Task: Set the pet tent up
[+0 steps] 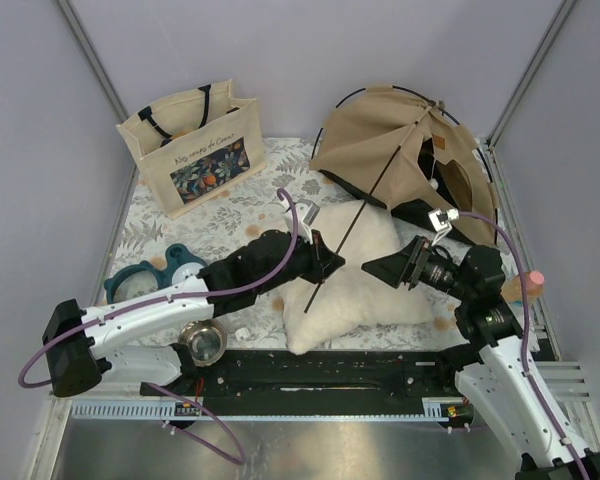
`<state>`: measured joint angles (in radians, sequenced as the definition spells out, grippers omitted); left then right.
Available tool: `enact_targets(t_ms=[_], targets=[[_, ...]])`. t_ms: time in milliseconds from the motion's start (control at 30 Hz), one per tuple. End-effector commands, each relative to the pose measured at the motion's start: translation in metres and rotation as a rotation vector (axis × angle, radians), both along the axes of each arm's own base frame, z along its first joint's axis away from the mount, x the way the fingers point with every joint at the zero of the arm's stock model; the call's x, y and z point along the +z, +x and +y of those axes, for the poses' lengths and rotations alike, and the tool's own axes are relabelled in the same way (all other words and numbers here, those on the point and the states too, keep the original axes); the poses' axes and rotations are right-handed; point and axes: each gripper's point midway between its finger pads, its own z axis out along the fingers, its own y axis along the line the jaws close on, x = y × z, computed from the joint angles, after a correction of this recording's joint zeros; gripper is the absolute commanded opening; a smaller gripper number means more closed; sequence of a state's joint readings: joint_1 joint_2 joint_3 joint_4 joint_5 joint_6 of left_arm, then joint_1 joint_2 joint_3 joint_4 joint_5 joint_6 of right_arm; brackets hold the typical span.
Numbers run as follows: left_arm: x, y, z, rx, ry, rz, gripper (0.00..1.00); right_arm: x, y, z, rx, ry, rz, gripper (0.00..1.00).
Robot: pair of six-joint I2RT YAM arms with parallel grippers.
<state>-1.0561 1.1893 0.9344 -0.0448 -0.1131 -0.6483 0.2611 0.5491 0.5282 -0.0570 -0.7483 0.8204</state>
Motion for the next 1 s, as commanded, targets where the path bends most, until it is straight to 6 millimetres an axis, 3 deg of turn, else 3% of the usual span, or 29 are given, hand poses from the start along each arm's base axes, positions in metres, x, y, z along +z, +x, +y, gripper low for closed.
enact_targets(t_ms=[0, 133, 267, 367, 500, 633, 700, 900, 967], targets=[[0.031, -0.002, -0.019, -0.014, -0.097, -0.063, 0.00, 0.027, 0.006, 0.013, 0.016, 0.089, -0.058, 0.89], [0.020, -0.014, -0.028, -0.062, -0.068, -0.059, 0.01, 0.035, 0.018, 0.028, 0.023, 0.104, -0.065, 0.83], [0.016, -0.021, -0.029, -0.089, -0.056, -0.060, 0.08, 0.030, 0.033, 0.036, -0.006, 0.101, -0.024, 0.70], [0.012, -0.024, -0.023, -0.093, -0.047, -0.060, 0.13, 0.024, 0.044, 0.037, -0.044, 0.105, 0.010, 0.56], [0.008, -0.031, -0.017, -0.118, -0.041, -0.065, 0.23, 0.018, 0.051, 0.036, -0.078, 0.110, 0.032, 0.24], [0.003, -0.036, -0.011, -0.140, -0.020, -0.067, 0.43, 0.014, 0.053, 0.036, -0.084, 0.104, 0.044, 0.00], [0.003, -0.041, -0.009, -0.158, -0.023, -0.069, 0.53, 0.010, 0.052, 0.035, -0.085, 0.088, 0.053, 0.00], [0.009, -0.045, -0.005, -0.188, -0.013, -0.099, 0.54, -0.001, 0.045, 0.027, -0.102, -0.009, 0.069, 0.00], [0.000, -0.051, -0.011, -0.243, 0.022, -0.087, 0.54, 0.000, 0.042, 0.025, -0.103, -0.027, 0.070, 0.00]])
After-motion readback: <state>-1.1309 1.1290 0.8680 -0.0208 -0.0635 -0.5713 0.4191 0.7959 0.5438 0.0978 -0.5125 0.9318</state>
